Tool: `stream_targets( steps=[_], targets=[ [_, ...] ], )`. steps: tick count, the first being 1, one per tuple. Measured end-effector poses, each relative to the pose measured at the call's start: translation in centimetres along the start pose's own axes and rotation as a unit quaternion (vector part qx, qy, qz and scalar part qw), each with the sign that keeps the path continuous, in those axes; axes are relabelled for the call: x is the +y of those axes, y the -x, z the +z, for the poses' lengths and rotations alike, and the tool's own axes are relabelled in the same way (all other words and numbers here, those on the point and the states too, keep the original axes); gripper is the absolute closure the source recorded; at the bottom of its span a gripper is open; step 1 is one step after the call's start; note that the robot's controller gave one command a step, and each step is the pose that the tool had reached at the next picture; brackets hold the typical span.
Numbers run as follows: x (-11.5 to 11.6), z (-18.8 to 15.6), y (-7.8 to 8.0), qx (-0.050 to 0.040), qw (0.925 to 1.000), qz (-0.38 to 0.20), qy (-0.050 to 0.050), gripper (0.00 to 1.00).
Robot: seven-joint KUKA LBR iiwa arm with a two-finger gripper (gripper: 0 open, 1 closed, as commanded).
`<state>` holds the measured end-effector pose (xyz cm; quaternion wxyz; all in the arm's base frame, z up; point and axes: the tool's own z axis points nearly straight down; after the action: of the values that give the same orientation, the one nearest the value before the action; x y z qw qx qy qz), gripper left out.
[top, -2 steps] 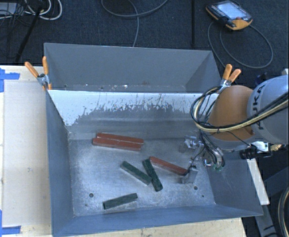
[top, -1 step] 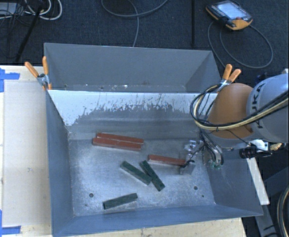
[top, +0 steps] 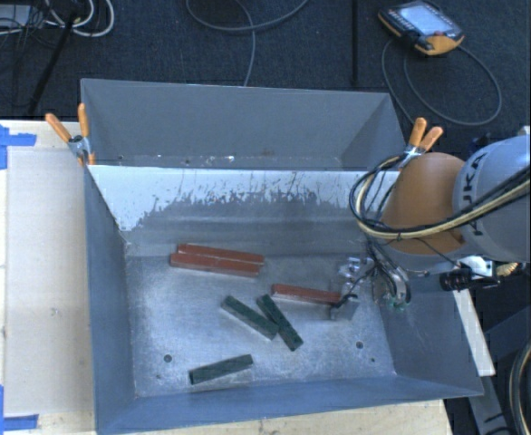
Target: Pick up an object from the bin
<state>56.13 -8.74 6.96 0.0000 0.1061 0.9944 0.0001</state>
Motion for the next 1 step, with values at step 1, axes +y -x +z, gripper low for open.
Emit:
stream_targets(
  steps=[1],
  targets=[
    [-0.01,-0.33,-0.12,0.0018,1.0000,0.000,0.000,1.00]
  ],
)
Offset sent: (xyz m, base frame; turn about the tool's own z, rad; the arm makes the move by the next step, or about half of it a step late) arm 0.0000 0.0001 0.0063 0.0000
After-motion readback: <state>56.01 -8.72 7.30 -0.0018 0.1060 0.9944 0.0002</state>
